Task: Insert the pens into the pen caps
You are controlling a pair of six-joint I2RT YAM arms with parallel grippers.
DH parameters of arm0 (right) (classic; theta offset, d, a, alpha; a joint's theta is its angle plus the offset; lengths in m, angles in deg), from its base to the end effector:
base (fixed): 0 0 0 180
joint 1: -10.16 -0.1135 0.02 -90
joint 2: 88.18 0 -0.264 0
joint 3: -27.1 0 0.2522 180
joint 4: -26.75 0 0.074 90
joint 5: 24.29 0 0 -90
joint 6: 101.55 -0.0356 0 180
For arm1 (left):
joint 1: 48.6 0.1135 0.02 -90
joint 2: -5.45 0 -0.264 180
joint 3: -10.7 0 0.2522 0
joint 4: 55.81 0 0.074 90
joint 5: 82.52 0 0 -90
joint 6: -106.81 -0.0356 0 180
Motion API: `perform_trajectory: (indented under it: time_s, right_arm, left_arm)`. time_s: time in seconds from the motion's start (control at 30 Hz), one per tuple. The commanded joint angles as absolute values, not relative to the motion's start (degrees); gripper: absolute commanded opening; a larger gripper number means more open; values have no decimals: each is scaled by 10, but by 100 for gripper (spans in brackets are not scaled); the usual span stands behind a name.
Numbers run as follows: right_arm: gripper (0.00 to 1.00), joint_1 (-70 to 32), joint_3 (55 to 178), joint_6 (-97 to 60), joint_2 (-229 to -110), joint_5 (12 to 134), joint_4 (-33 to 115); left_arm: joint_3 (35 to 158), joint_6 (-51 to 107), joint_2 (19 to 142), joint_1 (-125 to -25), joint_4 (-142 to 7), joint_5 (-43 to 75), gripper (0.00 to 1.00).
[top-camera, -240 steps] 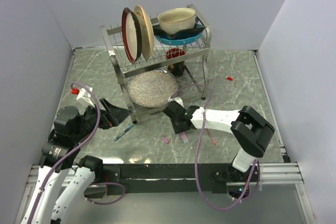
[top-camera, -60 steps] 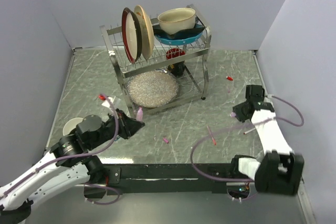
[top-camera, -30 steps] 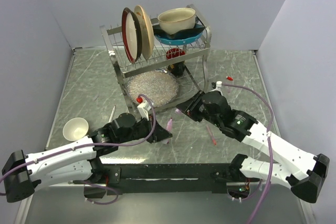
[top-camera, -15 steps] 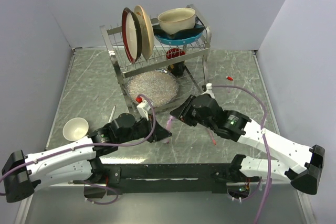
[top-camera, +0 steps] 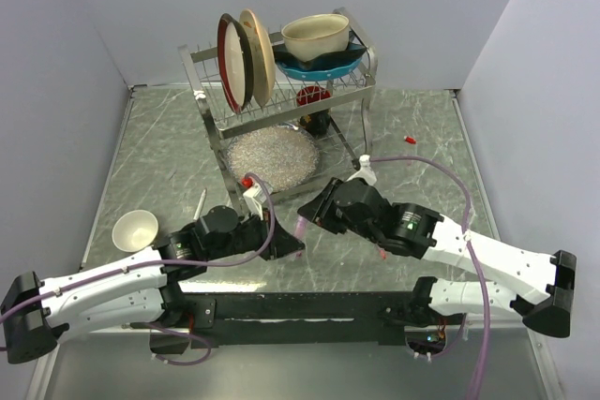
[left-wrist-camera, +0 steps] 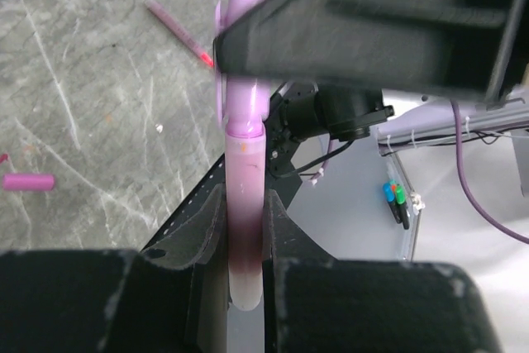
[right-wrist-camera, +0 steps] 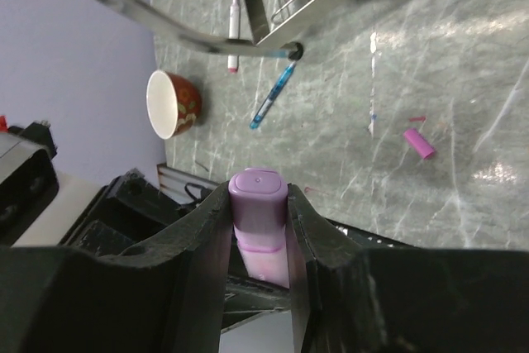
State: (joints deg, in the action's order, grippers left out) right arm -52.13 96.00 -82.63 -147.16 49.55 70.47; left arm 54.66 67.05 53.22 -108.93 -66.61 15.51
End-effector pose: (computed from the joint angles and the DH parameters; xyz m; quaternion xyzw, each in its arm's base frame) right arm 0.1121 0.1922 0.3230 0.1329 0.8657 0.3792 0.2984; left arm 0.0946 -0.1762 0.2647 0.1121 0.7825 -0.5329 0.3018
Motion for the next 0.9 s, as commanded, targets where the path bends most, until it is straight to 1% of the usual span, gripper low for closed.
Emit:
perform_trajectory:
  time_s: [0.0,0.1,0.23,0.33,0.43,0.47,0.53,0.57,0.63,0.67,0.73,0.77,0.8,0.87]
  right_arm:
    - [0,-553,974,-828,-1469,508,695]
    - [0,-568,962,-833,-1471,519,678]
    - [0,-596,990,-838,-1487,485,742]
    - [4,-618,994,-841,-1486,479,747]
    - [16,-635,1005,-858,-1493,476,763]
    - [23,-639,1014,-863,-1500,476,765]
    - [30,-645,1020,-866,-1506,481,765]
    - [38,-646,1025,-870,-1508,482,764]
    - [45,-645,1027,-865,-1507,480,751]
    - [51,-646,1030,-861,-1501,477,747]
    - [57,-645,1034,-856,-1491,459,739]
    - [62,-646,1038,-846,-1478,452,736]
    - [64,-645,1040,-839,-1470,446,730]
    - [72,-645,1027,-795,-1437,436,690]
  left_arm:
    - [543,661,519,-1085,-626,135,1]
    - [536,664,505,-1086,-606,142,1]
    - [542,660,483,-1085,-632,122,1]
    - [545,659,473,-1086,-654,103,1]
    - [555,652,469,-1085,-674,84,1]
    - [559,645,469,-1085,-690,79,1]
    - [568,639,465,-1085,-694,77,1]
    - [571,633,462,-1085,-710,77,1]
    - [575,624,454,-1085,-709,80,1]
    - [576,623,448,-1085,-705,85,1]
    - [580,618,435,-1085,-704,101,1]
    - [581,618,429,-1085,-703,110,1]
    - [582,618,417,-1085,-701,116,1]
    - [582,620,404,-1085,-700,140,1]
